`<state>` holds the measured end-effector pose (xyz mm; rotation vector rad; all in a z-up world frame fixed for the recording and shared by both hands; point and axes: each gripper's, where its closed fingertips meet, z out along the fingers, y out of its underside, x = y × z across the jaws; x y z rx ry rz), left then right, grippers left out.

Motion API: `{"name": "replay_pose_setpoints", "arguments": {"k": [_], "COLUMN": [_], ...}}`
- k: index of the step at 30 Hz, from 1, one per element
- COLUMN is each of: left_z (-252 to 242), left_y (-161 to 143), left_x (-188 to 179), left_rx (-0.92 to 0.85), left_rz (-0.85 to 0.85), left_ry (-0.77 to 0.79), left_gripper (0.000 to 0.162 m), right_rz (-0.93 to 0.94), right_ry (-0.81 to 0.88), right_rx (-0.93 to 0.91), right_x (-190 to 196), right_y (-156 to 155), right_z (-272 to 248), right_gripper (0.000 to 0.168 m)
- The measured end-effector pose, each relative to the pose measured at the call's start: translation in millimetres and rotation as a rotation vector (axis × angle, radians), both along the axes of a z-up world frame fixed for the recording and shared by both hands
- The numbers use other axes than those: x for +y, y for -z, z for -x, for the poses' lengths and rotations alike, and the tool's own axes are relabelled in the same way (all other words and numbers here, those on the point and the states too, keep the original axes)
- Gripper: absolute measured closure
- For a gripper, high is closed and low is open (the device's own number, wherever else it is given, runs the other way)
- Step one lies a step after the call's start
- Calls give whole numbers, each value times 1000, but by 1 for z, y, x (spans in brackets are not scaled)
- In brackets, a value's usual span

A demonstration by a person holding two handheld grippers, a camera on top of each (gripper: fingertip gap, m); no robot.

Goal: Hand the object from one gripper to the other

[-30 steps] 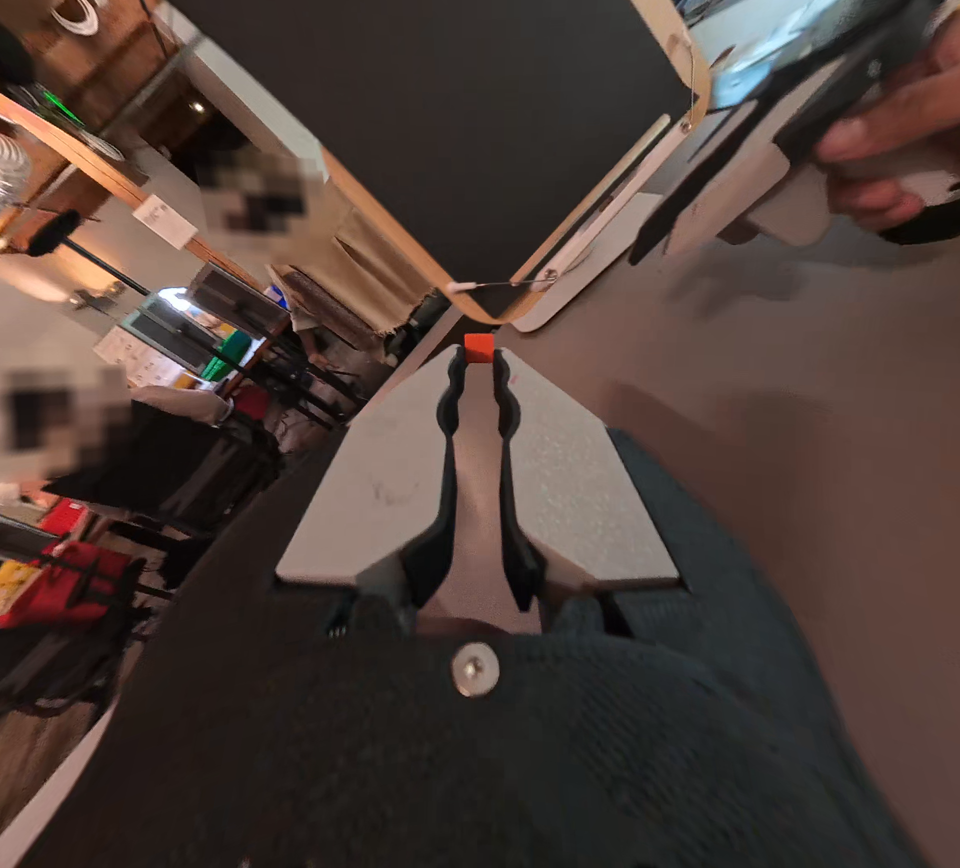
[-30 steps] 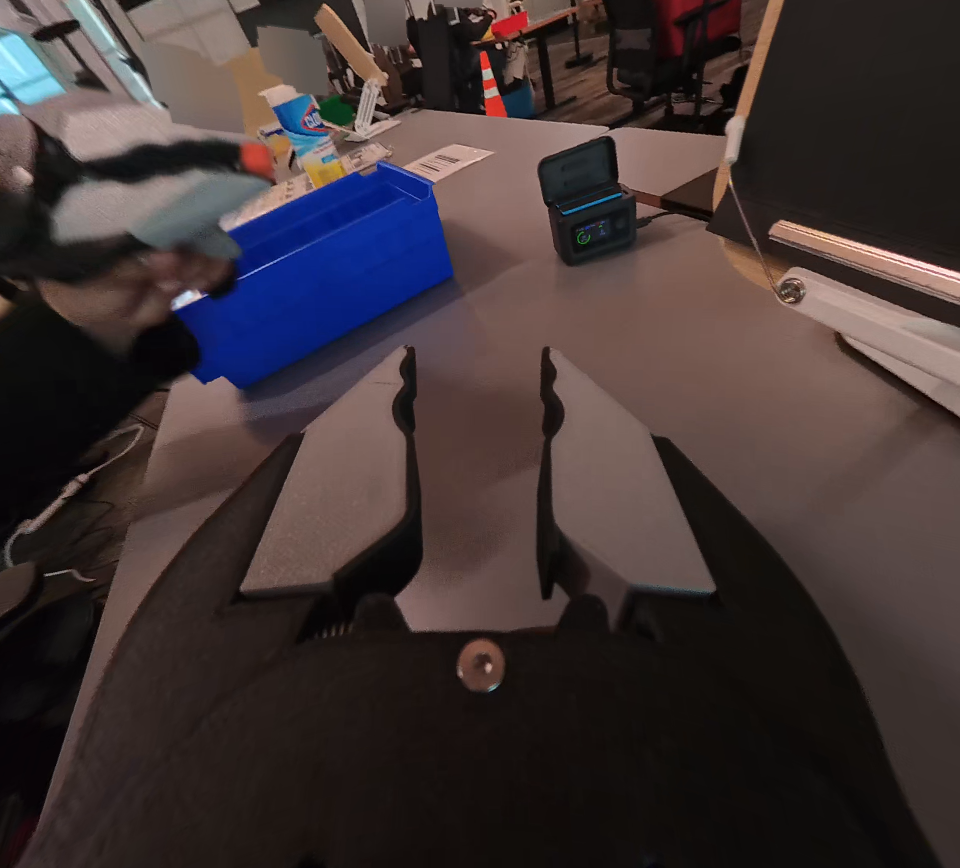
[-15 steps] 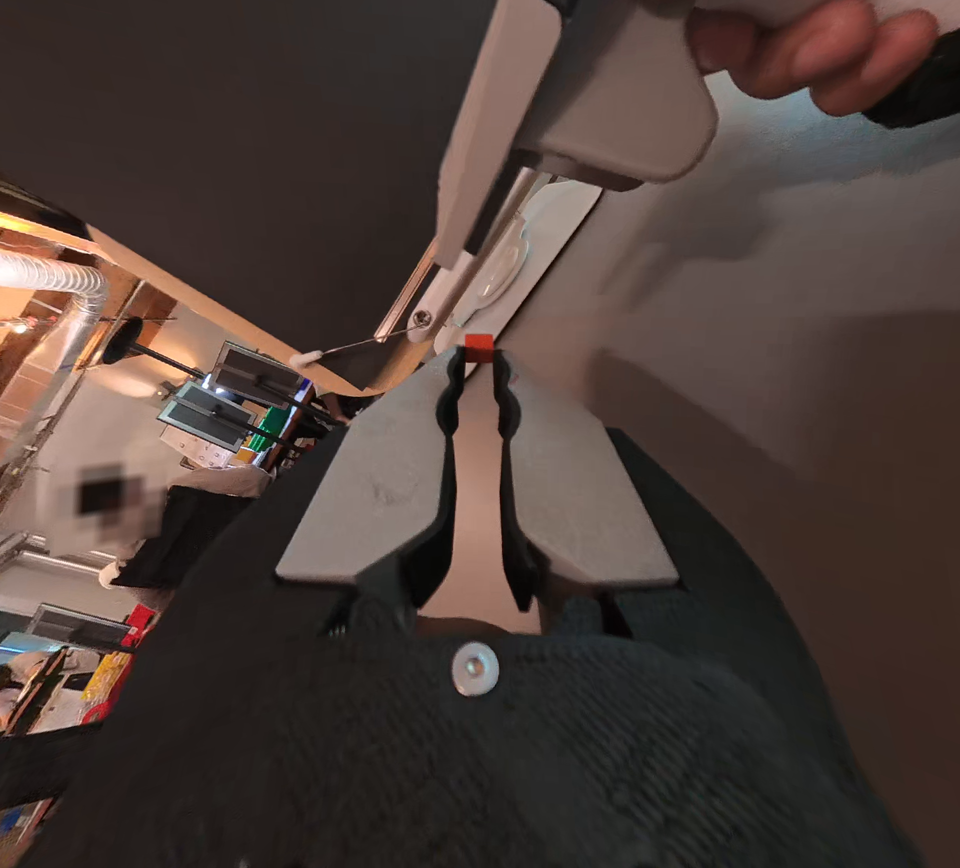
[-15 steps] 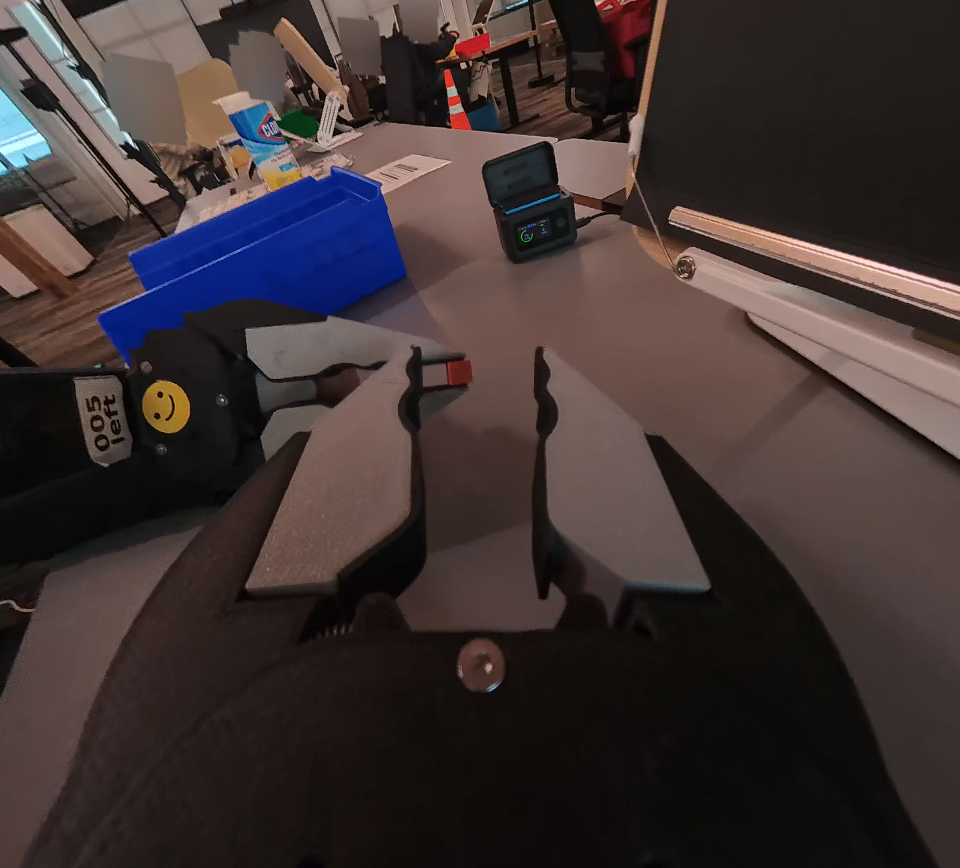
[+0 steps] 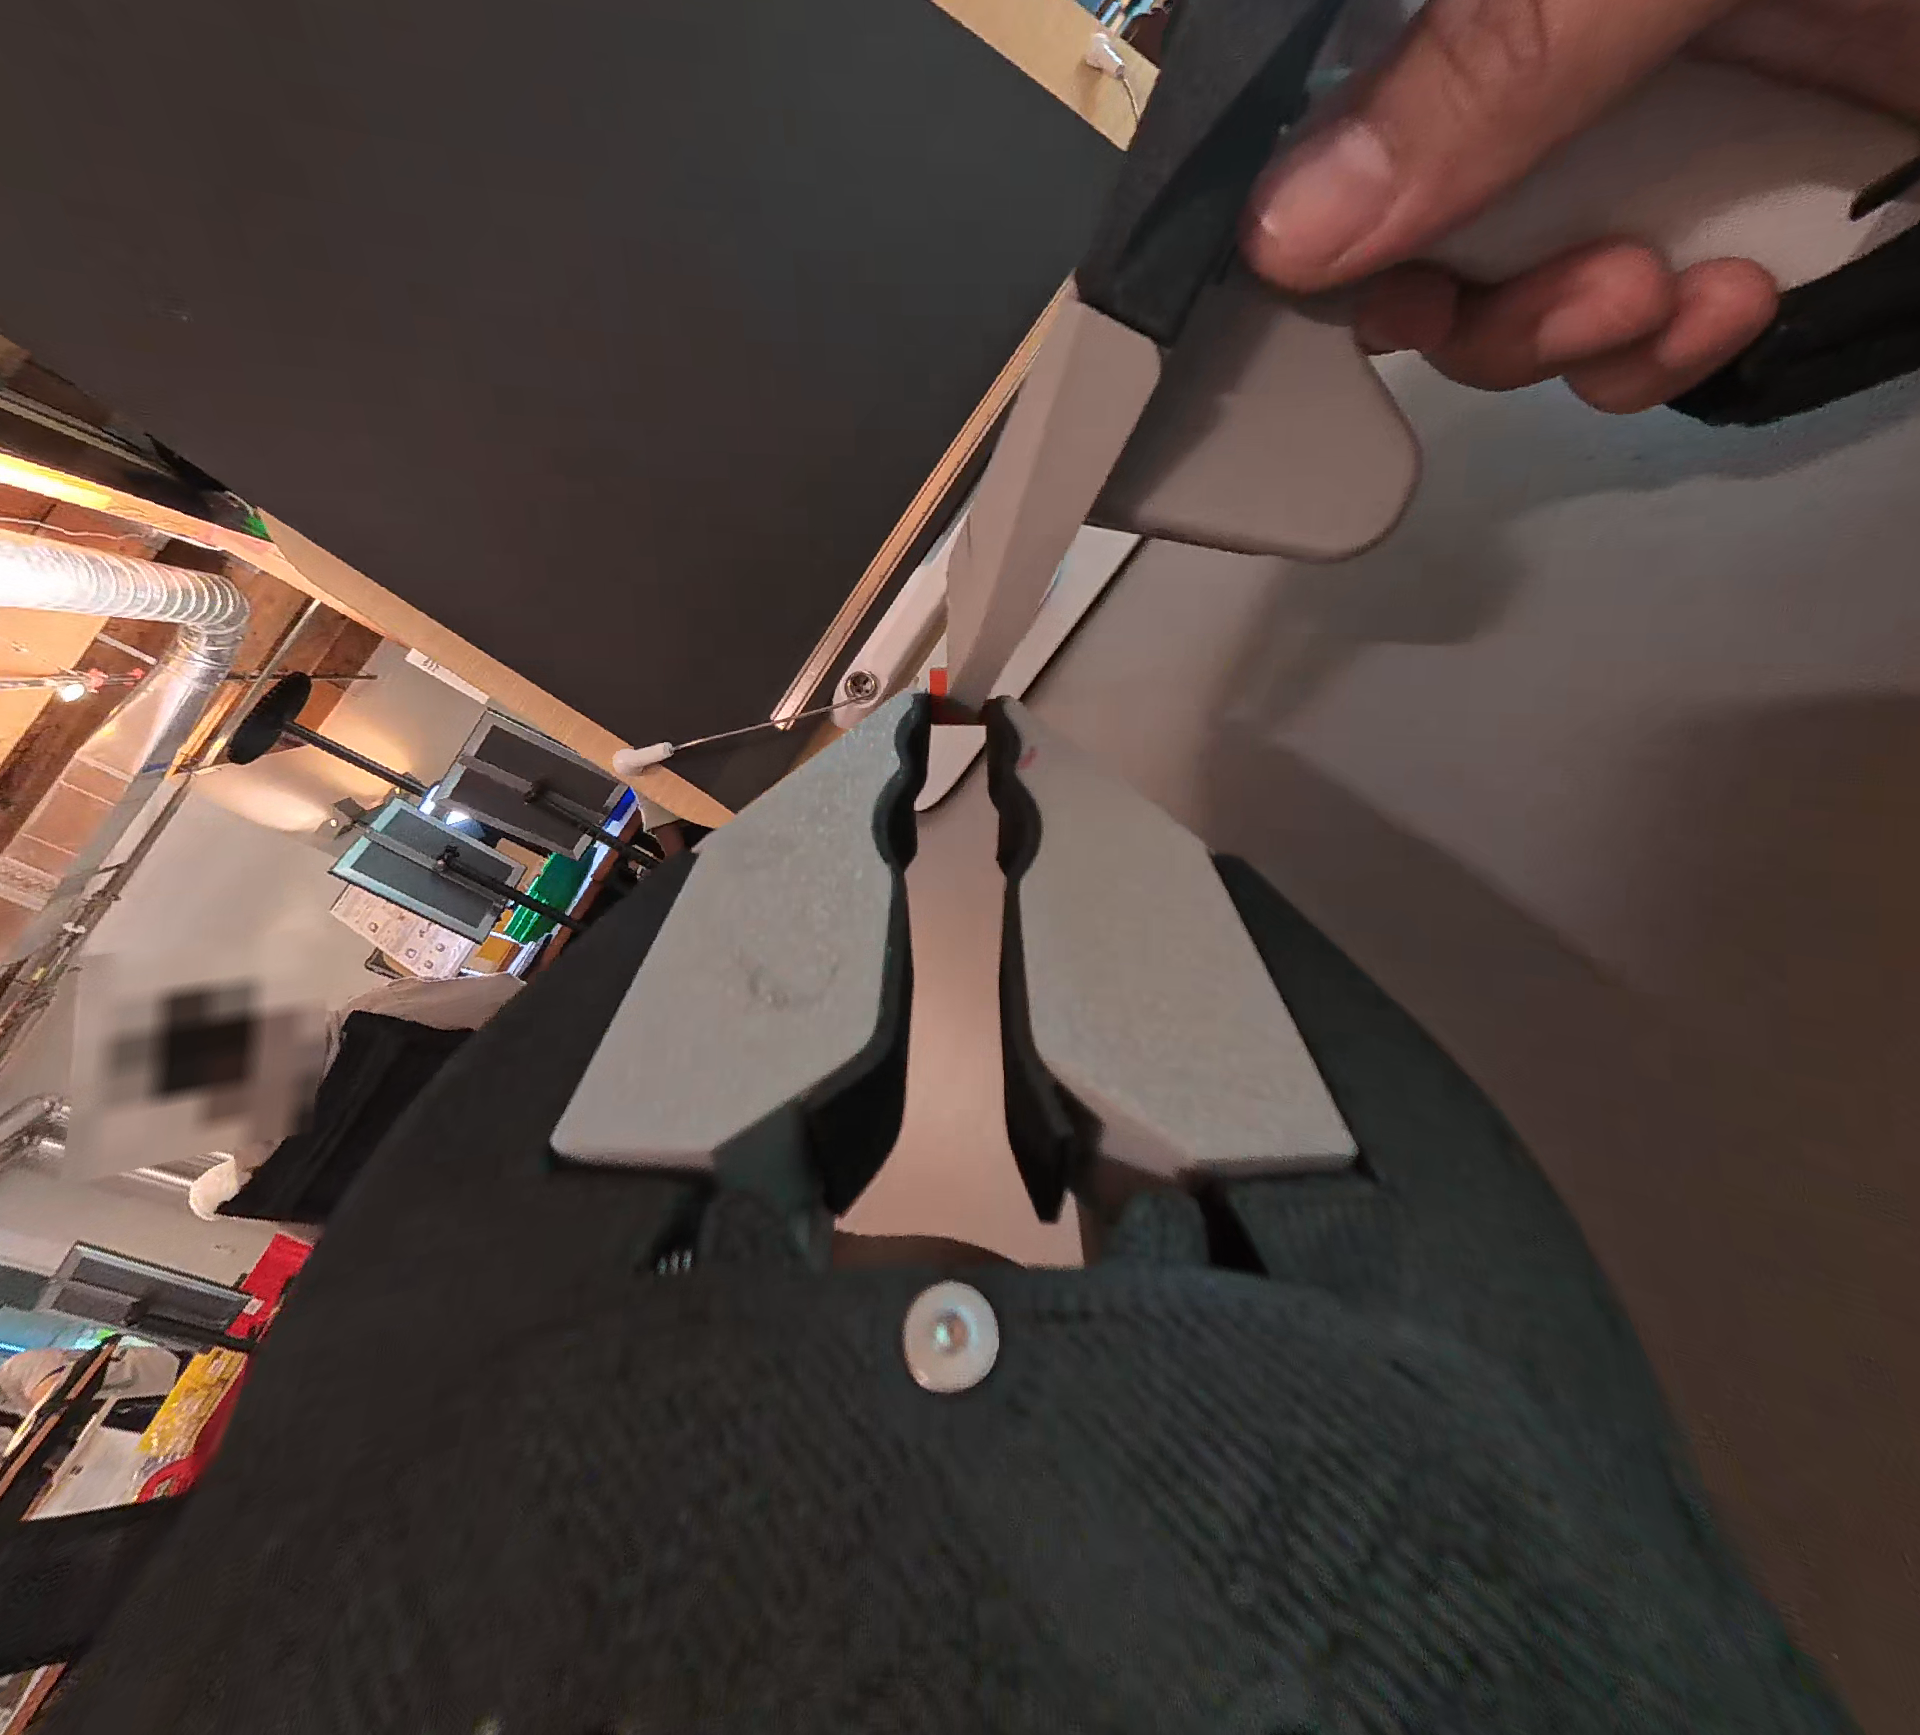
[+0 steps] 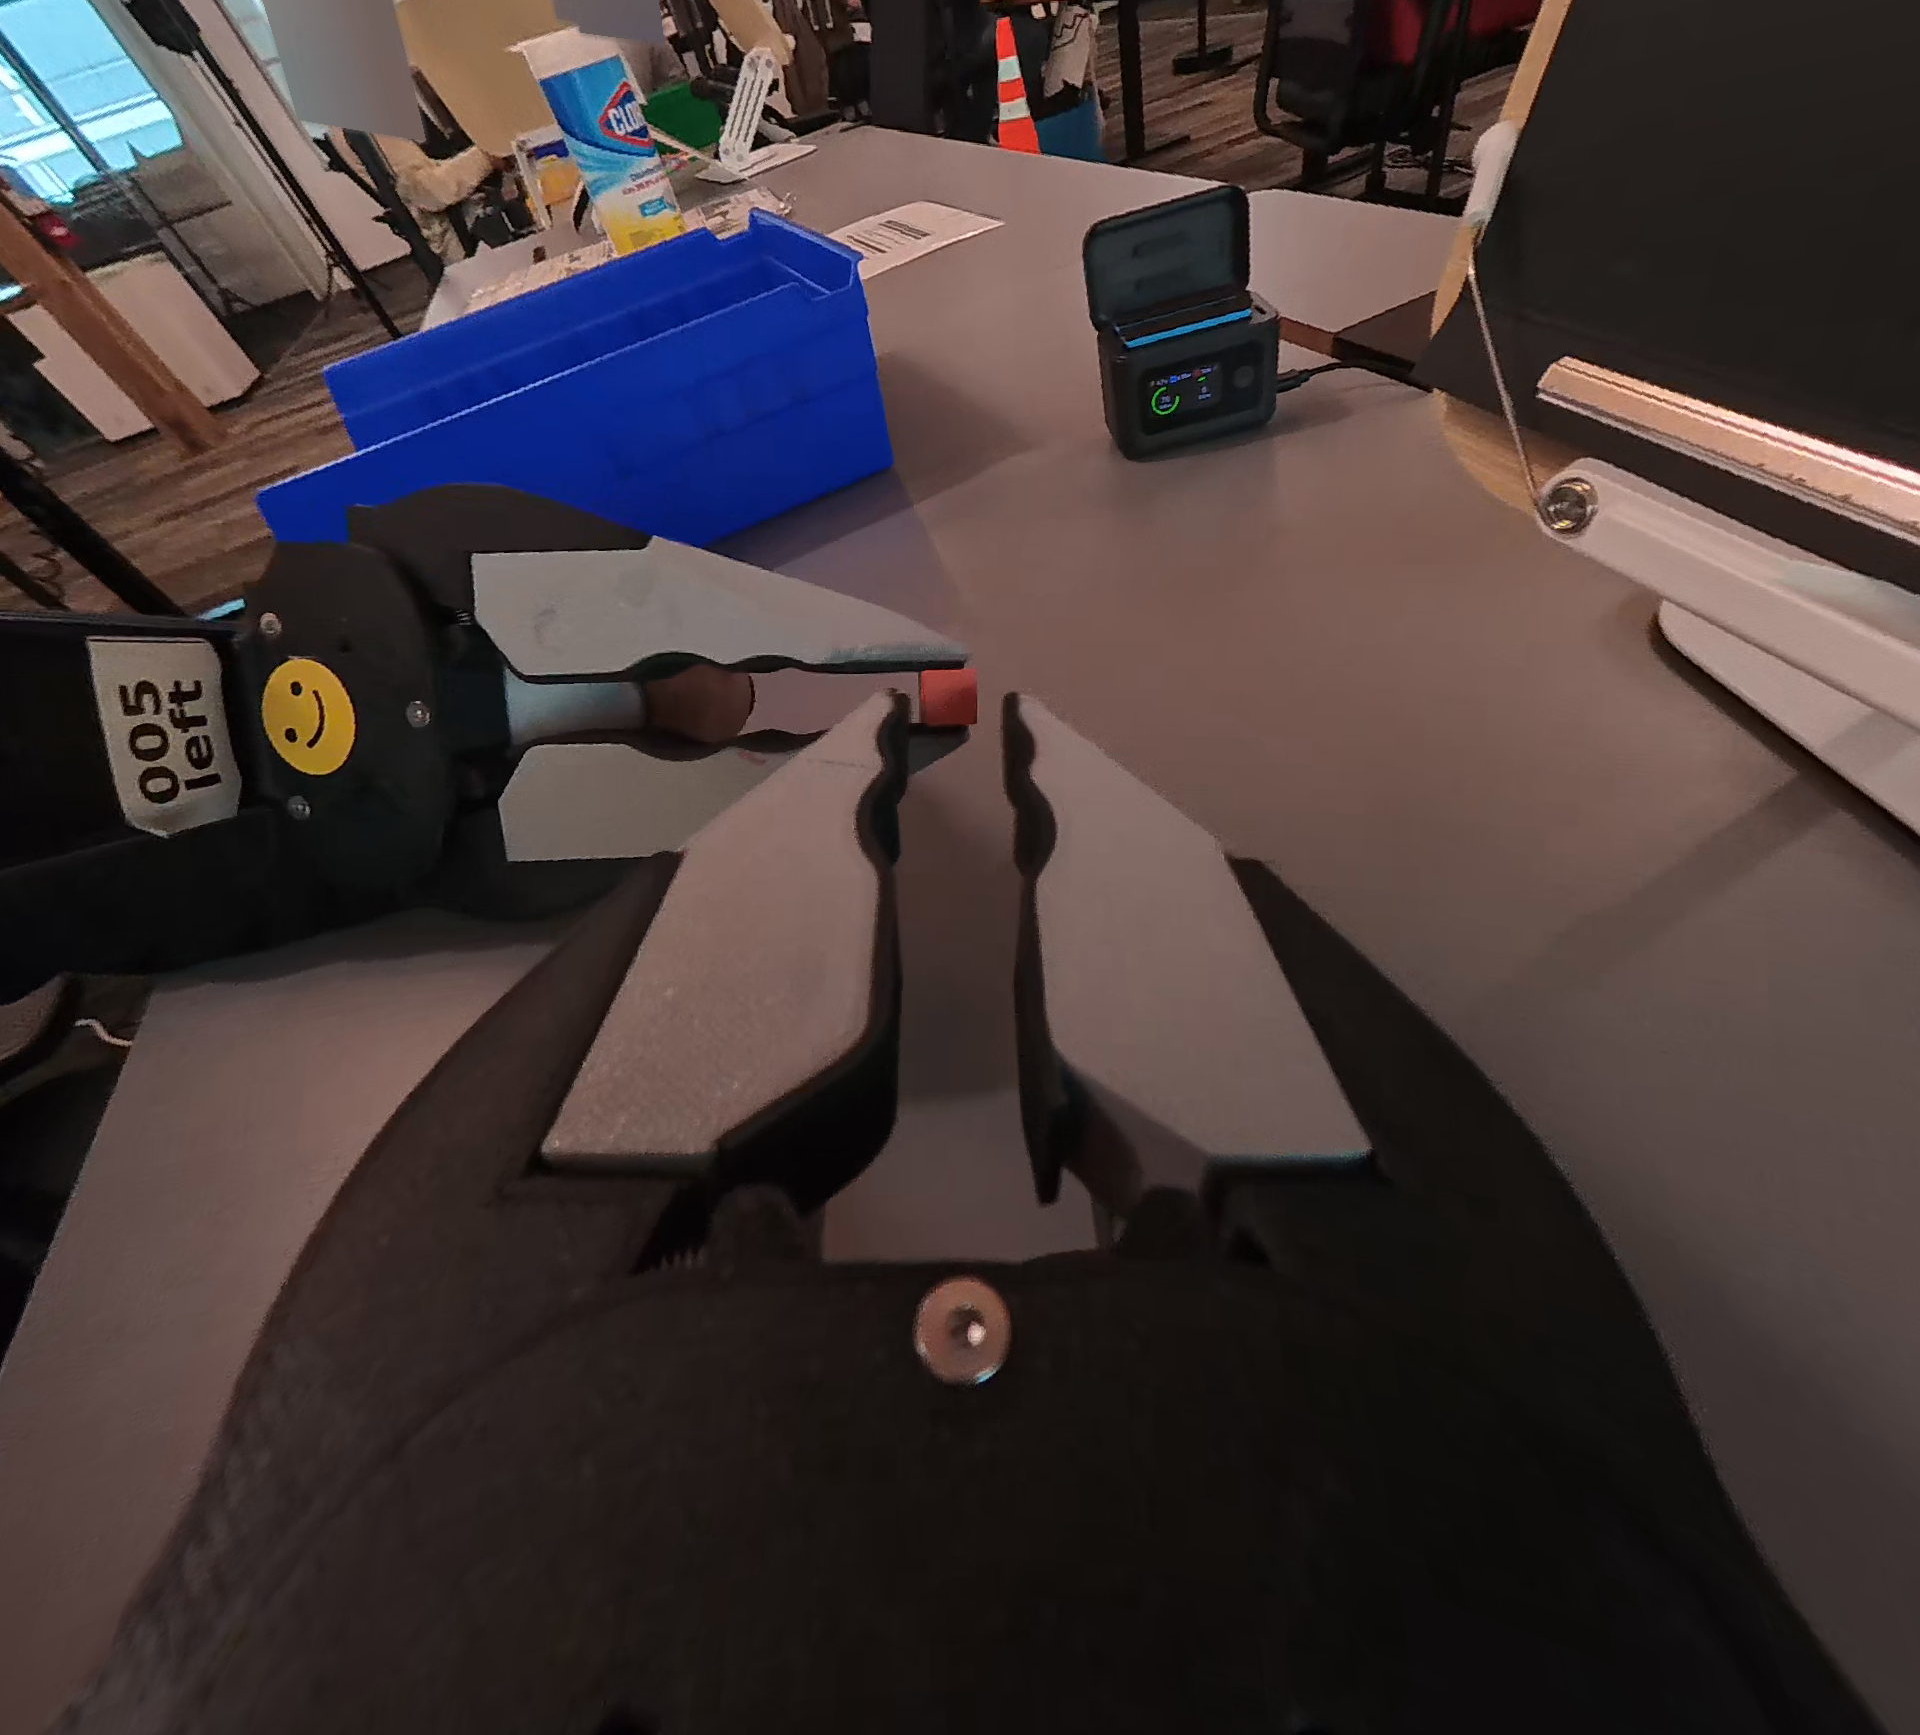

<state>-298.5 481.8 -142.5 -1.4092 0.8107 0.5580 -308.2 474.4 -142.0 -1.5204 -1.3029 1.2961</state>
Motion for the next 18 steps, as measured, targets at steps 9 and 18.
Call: {"name": "replay_pose_setpoints", "arguments": {"k": [9, 18], "left_z": [2, 5], "left_y": [8, 42], "left_x": [1, 2], "left_rx": [-50, 110], "left_rz": [59, 174], "left_ry": [-6, -9], "left_gripper": [153, 142], "right_rz": [21, 23], "right_ry": [4, 17], "right_rx": [-35, -239], "right_x": [3, 11], "right_y": [5, 28], "right_z": [-1, -19], "right_gripper": [162, 162]}}
